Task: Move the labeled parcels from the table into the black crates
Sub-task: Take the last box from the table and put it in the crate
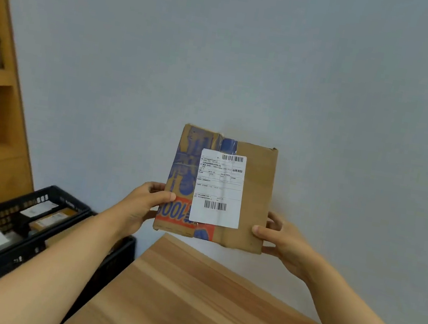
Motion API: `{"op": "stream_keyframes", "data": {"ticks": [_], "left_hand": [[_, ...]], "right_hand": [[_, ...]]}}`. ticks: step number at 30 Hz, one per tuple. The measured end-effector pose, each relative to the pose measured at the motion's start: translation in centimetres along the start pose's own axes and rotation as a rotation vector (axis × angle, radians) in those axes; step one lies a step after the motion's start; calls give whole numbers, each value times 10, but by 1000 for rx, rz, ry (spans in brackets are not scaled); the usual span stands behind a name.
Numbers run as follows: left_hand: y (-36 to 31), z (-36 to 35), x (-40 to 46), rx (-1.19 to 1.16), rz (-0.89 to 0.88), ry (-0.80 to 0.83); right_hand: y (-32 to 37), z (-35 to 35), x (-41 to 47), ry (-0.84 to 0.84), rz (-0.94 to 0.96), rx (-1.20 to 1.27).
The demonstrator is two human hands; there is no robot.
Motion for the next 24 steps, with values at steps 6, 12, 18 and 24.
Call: {"op": "stream_keyframes", "data": {"ticks": [6,12,18,24], "left_hand": [[1,58,-35,34,-8,-100],[-26,134,-65,91,-14,-124],[-43,234,-92,76,-42,-200],[-55,359,-116,140,-53,-326]], "right_hand": [[3,-61,20,75,8,41],[32,-140,36,98,9,82],[58,-236,56,109,-7,81],[72,-367,82,127,-72,83]]}}
Point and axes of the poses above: each hand's wrist, its own x-axis towards the middle knuckle, its own z-axis out of the back of the hand, y = z × x, the point moved 6 cm from there along x, towards the middle knuckle, and after that the axes turned 13 degrees about -x, right-handed, at the moved point
